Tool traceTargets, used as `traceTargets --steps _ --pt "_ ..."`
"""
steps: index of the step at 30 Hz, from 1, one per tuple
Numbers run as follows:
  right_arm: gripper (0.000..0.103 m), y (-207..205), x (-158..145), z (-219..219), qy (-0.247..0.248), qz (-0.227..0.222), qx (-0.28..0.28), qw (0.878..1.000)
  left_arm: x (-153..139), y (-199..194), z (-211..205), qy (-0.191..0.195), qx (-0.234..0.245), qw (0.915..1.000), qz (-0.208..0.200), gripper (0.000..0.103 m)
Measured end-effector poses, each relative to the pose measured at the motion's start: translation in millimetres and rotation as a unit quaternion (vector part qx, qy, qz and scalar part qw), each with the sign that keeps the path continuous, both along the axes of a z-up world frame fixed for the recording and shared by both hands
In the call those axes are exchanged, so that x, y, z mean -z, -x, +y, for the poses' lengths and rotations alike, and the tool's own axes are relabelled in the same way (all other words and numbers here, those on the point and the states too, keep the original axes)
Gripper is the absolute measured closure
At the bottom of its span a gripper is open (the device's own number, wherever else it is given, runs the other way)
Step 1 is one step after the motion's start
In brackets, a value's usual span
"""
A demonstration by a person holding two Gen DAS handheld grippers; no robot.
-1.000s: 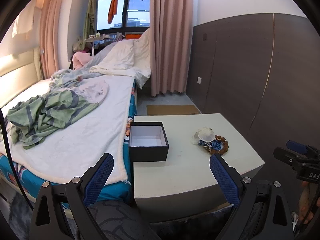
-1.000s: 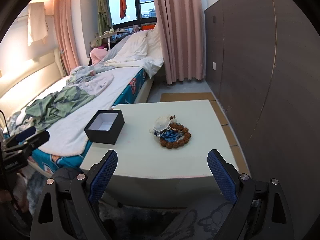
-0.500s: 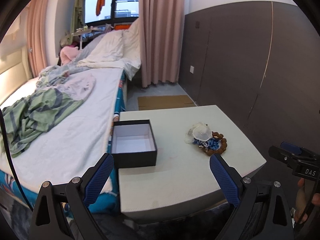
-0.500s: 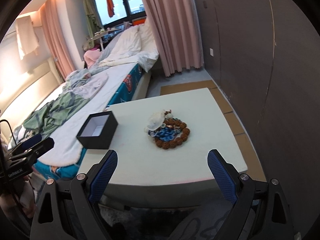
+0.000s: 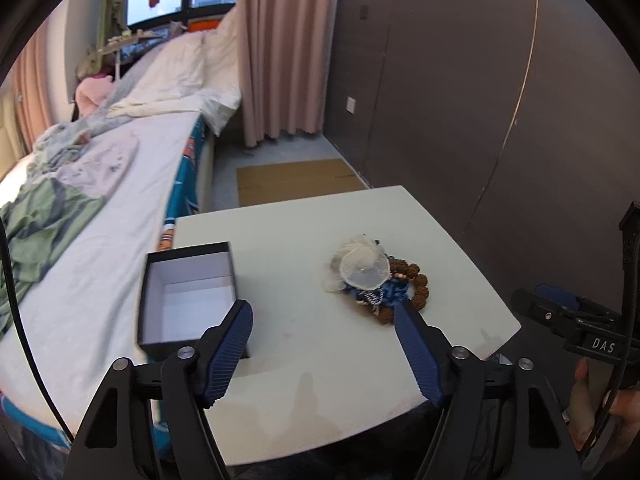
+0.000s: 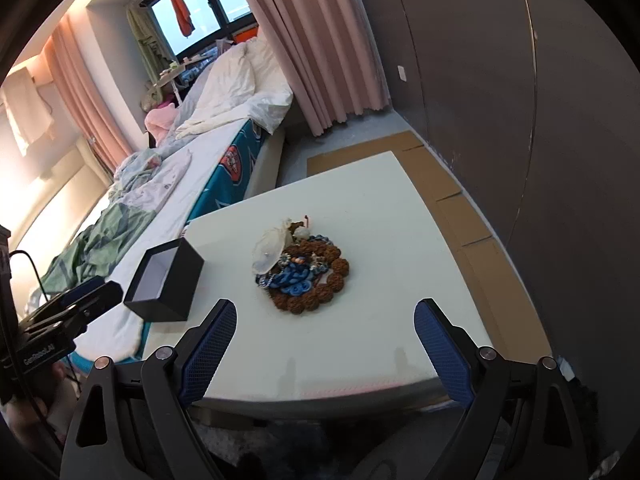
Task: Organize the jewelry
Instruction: 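Lower the left tool onto the jewelry pile and grasp the white cloth, then lift the white cloth with the left tool while the right tool grasps the silver pendant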
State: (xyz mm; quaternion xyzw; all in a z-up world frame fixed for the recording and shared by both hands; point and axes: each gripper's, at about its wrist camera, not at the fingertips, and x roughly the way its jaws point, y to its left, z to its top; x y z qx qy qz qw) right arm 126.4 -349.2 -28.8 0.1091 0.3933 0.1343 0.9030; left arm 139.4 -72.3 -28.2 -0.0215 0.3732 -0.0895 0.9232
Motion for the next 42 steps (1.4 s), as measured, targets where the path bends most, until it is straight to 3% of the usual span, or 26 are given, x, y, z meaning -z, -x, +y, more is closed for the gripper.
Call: traceTargets --steps 10,21,28,32,34,36,39,42 --pt "0.014 -36 19 -16 -0.022 0.031 0.003 0.999 16 -47 -35 -0.004 0.027 0.9986 0.045 0.036" --pt "0.014 -67 47 -28 -0.037 0.058 -0.007 0.998 48 -91 -69 -0.031 0.042 0.9941 0.095 0.038" --pt "0.014 -78 62 -41 -0.055 0.071 -0.003 0.996 71 -110 -86 -0.052 0.045 0.9901 0.122 0.046" --pt "0.014 -81 67 -44 -0.063 0.079 -0.002 0.995 80 -119 -88 -0.056 0.039 0.9884 0.135 0.056" --pt "0.014 -82 66 -45 -0.062 0.078 -0.002 0.995 84 -122 -89 -0.062 0.035 0.9872 0.142 0.071" --pt "0.014 -82 64 -46 -0.062 0.076 -0.003 0.995 84 -122 -87 -0.052 0.035 0.9877 0.143 0.078" --pt "0.014 -81 60 -47 -0.062 0.073 -0.002 0.995 77 -119 -84 -0.036 0.037 0.9899 0.132 0.1" --pt "0.014 -79 56 -45 -0.062 0.071 -0.005 0.996 71 -116 -79 -0.027 0.037 0.9905 0.13 0.102"
